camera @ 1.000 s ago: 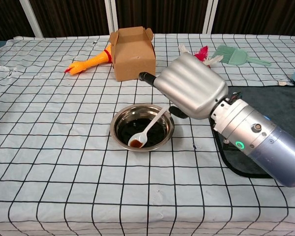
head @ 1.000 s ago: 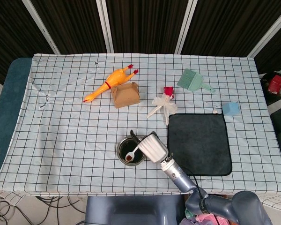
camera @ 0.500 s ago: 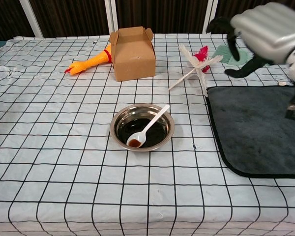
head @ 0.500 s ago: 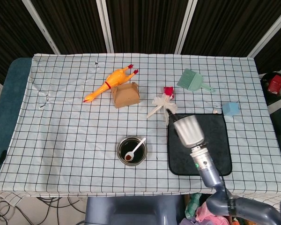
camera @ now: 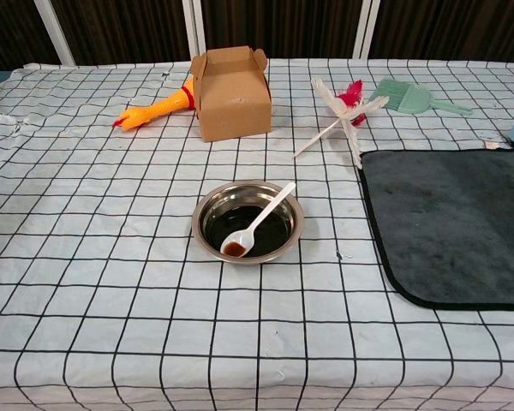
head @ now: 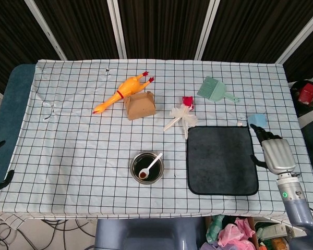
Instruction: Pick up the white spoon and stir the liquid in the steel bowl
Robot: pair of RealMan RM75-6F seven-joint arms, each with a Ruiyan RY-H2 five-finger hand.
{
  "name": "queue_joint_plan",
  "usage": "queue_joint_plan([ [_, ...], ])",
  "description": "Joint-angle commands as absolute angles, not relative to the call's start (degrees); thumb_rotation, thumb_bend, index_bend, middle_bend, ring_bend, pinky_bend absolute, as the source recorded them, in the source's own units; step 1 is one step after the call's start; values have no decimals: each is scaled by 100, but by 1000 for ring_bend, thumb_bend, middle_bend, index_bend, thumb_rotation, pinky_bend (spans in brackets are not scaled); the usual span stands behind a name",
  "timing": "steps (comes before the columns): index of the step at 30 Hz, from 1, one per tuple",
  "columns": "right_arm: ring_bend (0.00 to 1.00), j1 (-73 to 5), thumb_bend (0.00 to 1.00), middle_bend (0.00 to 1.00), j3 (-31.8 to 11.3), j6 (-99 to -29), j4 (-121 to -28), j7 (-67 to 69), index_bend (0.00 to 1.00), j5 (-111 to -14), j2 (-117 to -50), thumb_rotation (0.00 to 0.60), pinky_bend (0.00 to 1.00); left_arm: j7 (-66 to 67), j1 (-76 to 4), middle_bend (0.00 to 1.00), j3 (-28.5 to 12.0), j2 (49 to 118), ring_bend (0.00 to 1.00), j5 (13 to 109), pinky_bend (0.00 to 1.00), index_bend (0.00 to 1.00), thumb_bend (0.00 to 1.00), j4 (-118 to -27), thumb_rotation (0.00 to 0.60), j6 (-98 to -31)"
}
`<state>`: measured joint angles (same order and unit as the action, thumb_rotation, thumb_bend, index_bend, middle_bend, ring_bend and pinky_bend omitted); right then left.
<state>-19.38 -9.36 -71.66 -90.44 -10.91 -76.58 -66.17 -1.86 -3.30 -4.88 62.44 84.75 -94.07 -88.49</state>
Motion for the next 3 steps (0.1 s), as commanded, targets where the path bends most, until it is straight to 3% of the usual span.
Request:
queue_joint_plan([
  [1, 271, -1696, 185, 155, -766, -7514, -8736, -950, 83, -7884, -6657, 600, 407, -192, -323, 0, -482, 6244, 0, 8433, 0, 125, 318, -9436, 600, -8827],
  [3, 271, -1631, 185, 155, -732, -7623, -8630, -904, 84, -7943, -6685, 600, 401, -184, -331, 0, -469, 6225, 0, 8392, 0, 124, 316, -9473, 600, -8764],
])
